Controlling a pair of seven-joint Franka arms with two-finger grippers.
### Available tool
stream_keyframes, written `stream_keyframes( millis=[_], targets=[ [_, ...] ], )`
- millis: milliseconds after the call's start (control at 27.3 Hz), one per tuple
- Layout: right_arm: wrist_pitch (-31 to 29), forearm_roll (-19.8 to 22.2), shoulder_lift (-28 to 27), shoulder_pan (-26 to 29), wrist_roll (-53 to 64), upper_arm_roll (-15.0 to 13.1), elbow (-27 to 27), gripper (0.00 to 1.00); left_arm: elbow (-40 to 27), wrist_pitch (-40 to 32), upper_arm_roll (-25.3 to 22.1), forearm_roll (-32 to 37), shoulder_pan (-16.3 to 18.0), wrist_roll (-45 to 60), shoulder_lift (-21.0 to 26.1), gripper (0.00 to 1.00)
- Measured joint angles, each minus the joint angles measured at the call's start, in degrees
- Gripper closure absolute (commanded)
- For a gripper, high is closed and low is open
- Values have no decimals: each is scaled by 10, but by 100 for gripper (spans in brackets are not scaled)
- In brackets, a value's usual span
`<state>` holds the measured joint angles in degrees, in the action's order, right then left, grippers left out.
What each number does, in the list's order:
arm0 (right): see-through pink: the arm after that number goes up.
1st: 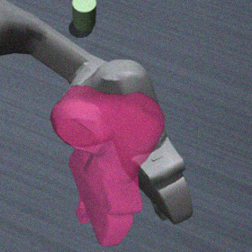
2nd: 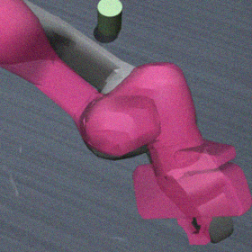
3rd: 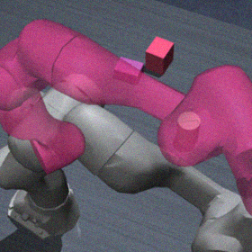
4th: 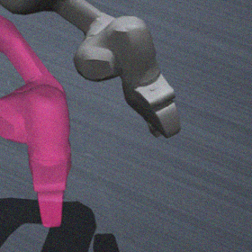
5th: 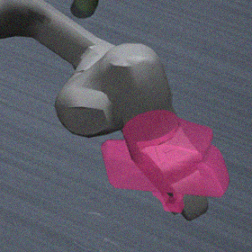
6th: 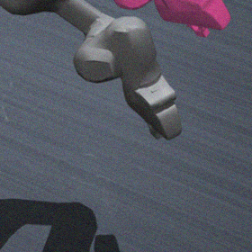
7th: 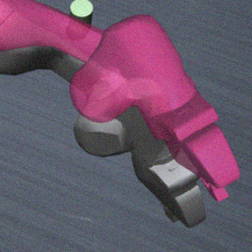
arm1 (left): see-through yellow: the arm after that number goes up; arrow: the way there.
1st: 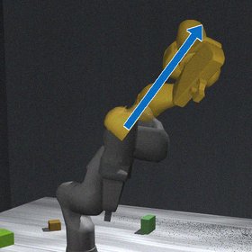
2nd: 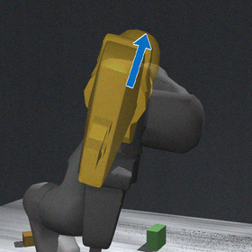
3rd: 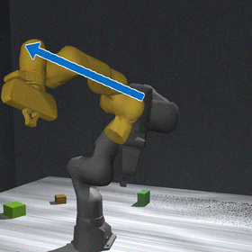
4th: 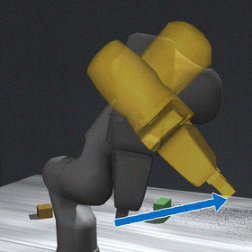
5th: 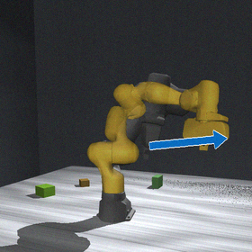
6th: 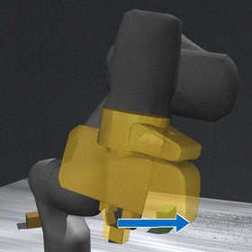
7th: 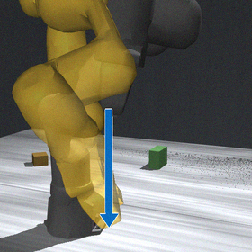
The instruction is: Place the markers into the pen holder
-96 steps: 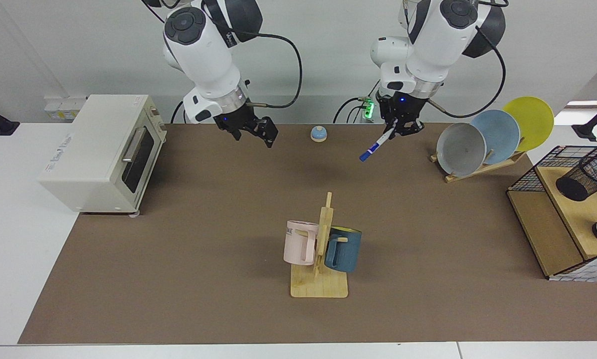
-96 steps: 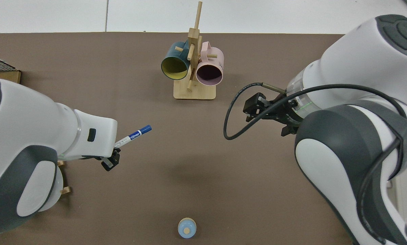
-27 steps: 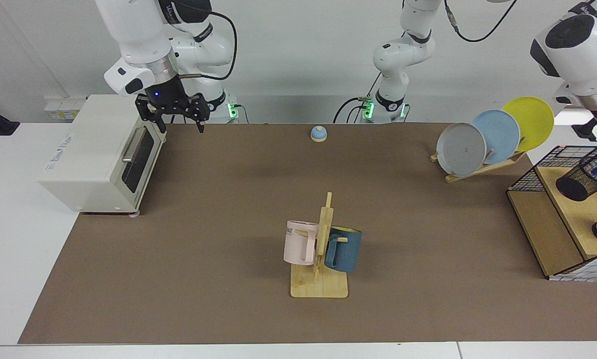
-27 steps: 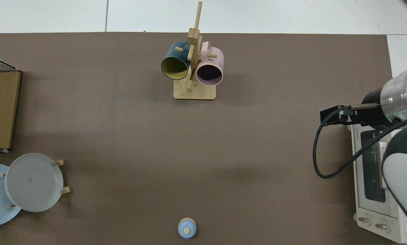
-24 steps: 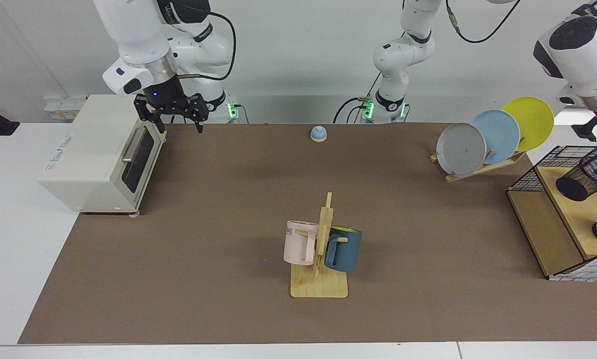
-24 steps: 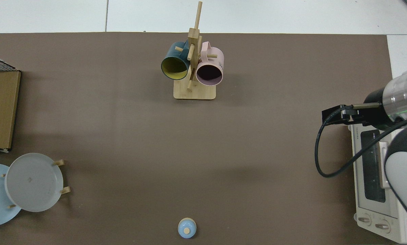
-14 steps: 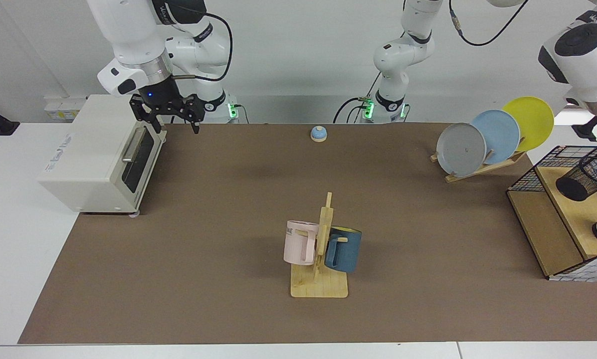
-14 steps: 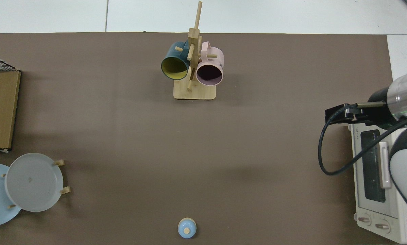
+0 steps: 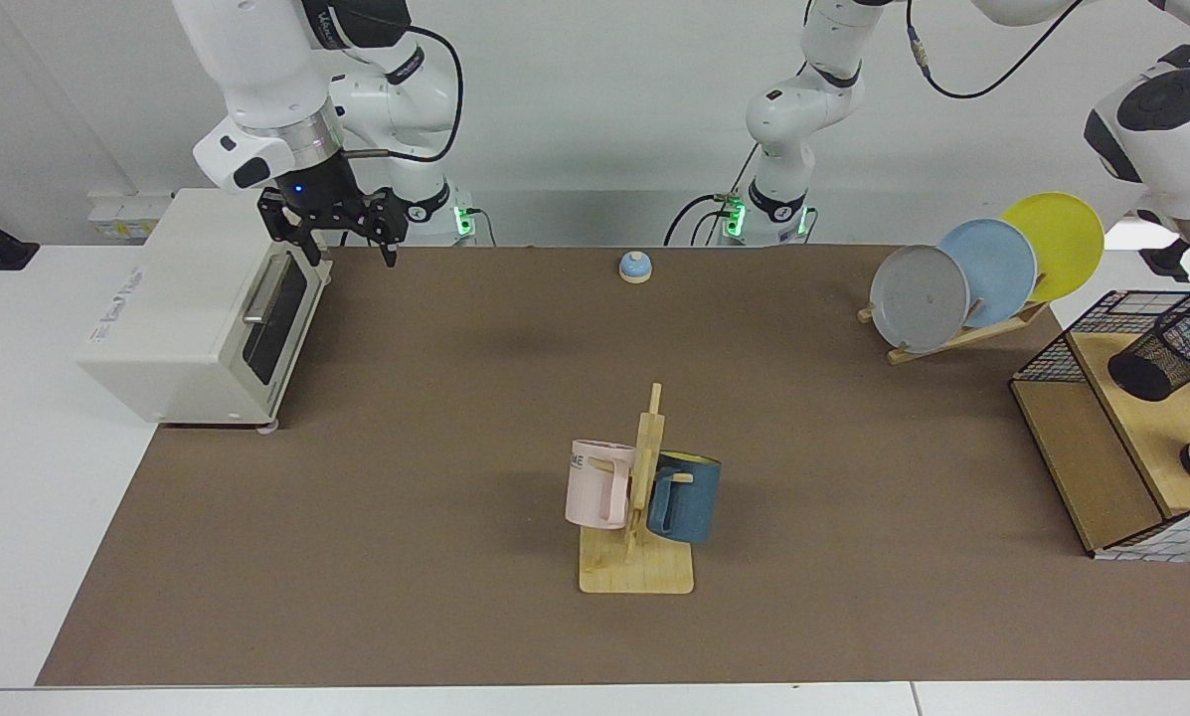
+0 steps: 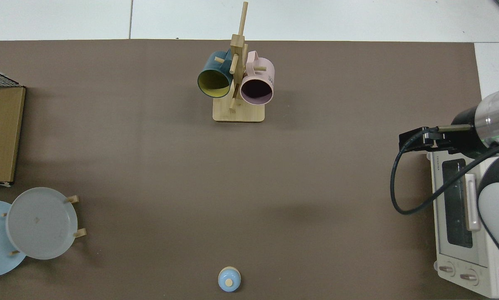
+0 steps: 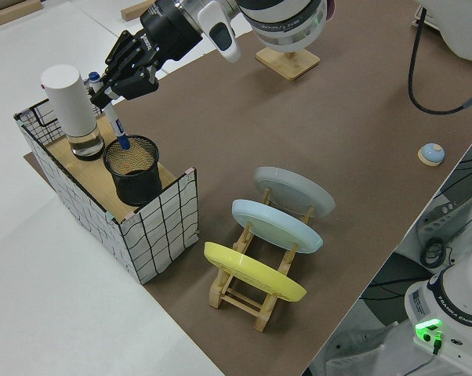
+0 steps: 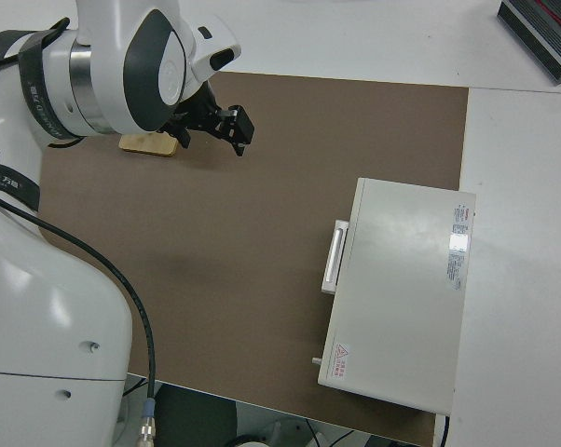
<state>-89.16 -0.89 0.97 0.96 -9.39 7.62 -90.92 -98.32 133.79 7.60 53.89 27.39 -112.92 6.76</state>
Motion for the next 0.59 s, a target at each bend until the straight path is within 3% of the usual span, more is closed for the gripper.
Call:
stream_keyframes(
  millis=[220,256,293,330,586],
  targets=[
    [0,0,0,0,0,0,0,0,-14,4,1,0,0,6,4,99],
    [0,0,0,0,0,0,0,0,-15,4,1,0,0,8,5,79],
    [0,0,0,0,0,0,0,0,-16,4,1,0,0,10,6,30],
    [0,0,0,0,0,0,0,0,-17,4,1,0,0,13,7,0],
    [0,0,0,0,0,0,0,0,-14,4,1,-1,0,24,10,0]
  ],
)
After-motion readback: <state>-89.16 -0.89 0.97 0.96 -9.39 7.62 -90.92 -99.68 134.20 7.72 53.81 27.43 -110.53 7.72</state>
